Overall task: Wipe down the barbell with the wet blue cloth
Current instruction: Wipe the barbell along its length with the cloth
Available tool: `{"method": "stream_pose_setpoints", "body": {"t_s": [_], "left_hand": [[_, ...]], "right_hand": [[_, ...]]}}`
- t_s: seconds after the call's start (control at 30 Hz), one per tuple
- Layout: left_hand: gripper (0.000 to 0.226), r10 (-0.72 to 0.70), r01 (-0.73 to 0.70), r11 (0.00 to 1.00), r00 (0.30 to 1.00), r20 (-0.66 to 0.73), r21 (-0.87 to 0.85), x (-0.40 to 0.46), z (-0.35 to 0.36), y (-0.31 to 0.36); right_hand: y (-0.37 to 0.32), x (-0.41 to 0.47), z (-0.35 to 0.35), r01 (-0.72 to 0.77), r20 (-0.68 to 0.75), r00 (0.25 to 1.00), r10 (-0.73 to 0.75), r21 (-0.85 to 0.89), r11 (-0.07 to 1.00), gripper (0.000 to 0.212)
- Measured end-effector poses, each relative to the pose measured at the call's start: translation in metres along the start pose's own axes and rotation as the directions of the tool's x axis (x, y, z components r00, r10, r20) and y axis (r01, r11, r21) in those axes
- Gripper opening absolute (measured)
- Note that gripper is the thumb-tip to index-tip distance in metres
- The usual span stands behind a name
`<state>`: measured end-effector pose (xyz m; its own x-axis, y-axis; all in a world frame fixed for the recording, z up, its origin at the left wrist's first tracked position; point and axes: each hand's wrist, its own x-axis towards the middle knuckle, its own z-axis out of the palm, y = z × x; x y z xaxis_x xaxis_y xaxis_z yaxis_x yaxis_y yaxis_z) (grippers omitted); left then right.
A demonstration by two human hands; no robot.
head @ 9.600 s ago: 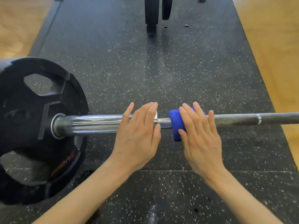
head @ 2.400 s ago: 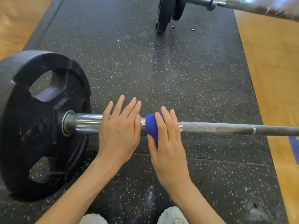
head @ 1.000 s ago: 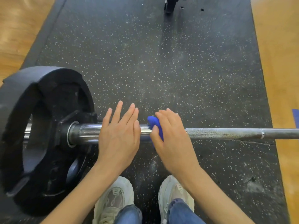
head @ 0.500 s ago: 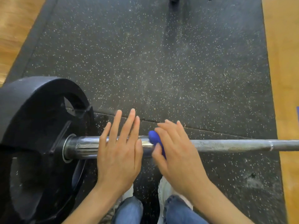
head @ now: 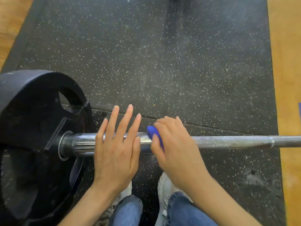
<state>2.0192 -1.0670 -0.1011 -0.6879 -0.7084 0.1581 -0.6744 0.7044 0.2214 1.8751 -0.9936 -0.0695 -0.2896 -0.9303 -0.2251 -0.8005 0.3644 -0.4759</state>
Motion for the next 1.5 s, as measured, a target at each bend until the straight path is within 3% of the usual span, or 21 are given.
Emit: {"method": "stream_pose_setpoints", "body": {"t_s": [0.1,0.23,0.37,0.43,0.57,0.77,0.9,1.07,1.1,1.17,1.23,1.3,1.4,1.43,1.5], "left_hand": [[0.052,0.052,-0.052,0.998,0.999,-0.004,-0.019,-0.009,0.000,0.001],[0.054,0.088,-0.088,0.995,0.996,-0.001,0.041,-0.013,0.007,0.001],[0.054,0.114,-0.114,0.993,0.994,-0.001,0.043,-0.012,0.008,-0.001],[0.053,0.116,-0.115,0.992,0.993,-0.003,0.056,-0.011,0.009,-0.001],[0.052,0.100,-0.098,0.992,0.995,-0.024,0.077,-0.006,0.011,-0.001],[0.051,0.076,-0.074,0.995,0.997,-0.020,0.069,0.008,0.013,-0.002],[0.050,0.066,-0.064,0.997,0.997,-0.038,0.046,0.024,0.015,-0.003],[0.049,0.053,-0.052,0.998,0.996,-0.065,0.026,0.045,0.018,-0.007],[0.048,0.055,-0.053,0.998,0.996,-0.072,0.022,0.050,0.018,-0.008],[0.046,0.051,-0.050,0.999,0.995,-0.085,0.015,0.061,0.021,-0.009],[0.046,0.046,-0.045,0.999,0.996,-0.082,0.011,0.072,0.022,-0.010],[0.045,0.046,-0.046,0.999,0.995,-0.084,0.006,0.084,0.023,-0.012],[0.043,0.040,-0.039,0.999,0.995,-0.092,0.016,0.101,0.026,-0.016],[0.043,0.041,-0.040,0.999,0.995,-0.094,0.014,0.105,0.027,-0.017],[0.044,0.047,-0.046,0.999,0.995,-0.093,0.014,0.117,0.029,-0.019]], "right_hand": [[0.003,-0.028,0.011,0.093,-0.087,0.991,-0.101,-0.098,0.991,0.041],[0.004,0.021,-0.002,-0.139,-0.013,0.990,0.142,0.140,0.980,0.033],[0.000,-0.018,0.010,0.060,-0.156,0.986,-0.053,0.043,0.997,0.036],[0.007,-0.025,0.018,0.124,-0.160,0.980,-0.121,0.006,0.992,0.040],[0.008,0.018,0.006,-0.060,-0.099,0.992,0.083,0.213,0.975,0.039],[0.018,-0.017,0.028,0.205,-0.305,0.935,-0.183,0.040,0.978,0.042],[0.013,0.017,0.019,0.097,-0.389,0.921,0.004,0.240,0.966,0.039],[0.025,0.006,0.034,0.195,-0.409,0.887,-0.215,-0.092,0.977,0.043],[0.027,0.017,0.029,0.184,-0.394,0.899,-0.193,-0.061,0.981,0.042],[0.023,0.051,0.006,0.065,-0.341,0.940,0.011,0.211,0.975,0.035],[0.022,0.068,-0.003,0.006,-0.295,0.950,0.099,0.337,0.942,0.032],[0.016,0.058,0.003,0.010,-0.349,0.934,0.080,0.249,0.969,0.037],[0.025,0.038,0.024,0.153,-0.433,0.887,-0.161,-0.054,0.987,0.048],[0.028,0.045,0.022,0.163,-0.425,0.889,-0.170,-0.054,0.985,0.049],[0.025,0.073,0.008,0.098,-0.423,0.904,-0.054,0.081,0.992,0.046]]}}
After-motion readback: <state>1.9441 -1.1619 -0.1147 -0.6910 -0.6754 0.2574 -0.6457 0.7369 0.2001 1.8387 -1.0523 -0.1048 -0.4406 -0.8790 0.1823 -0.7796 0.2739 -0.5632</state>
